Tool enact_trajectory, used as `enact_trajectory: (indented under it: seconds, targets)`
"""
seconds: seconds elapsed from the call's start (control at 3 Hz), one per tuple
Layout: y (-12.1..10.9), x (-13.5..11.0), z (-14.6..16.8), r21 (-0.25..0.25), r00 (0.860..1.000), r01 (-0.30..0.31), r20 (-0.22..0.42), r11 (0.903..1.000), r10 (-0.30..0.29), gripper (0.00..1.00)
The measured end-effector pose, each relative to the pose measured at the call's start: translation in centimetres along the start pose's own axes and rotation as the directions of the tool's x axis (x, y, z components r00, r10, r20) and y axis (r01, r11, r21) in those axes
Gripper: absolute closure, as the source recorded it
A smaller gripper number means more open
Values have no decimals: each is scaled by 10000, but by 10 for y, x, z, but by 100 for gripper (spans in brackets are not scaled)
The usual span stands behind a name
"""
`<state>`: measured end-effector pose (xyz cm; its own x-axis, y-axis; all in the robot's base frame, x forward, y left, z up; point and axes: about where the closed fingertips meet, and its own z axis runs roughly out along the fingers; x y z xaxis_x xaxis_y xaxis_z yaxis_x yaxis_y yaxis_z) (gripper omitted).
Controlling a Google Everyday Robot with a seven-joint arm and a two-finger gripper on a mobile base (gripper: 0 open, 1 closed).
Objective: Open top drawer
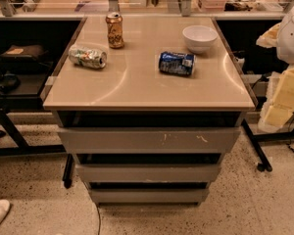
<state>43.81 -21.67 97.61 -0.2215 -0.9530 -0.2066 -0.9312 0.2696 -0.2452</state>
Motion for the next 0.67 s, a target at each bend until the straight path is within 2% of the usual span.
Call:
enact_trajectory:
  seconds: [0.67]
  targets:
    - [3, 1, 12, -137, 9999, -21, 143, 9999, 23, 0]
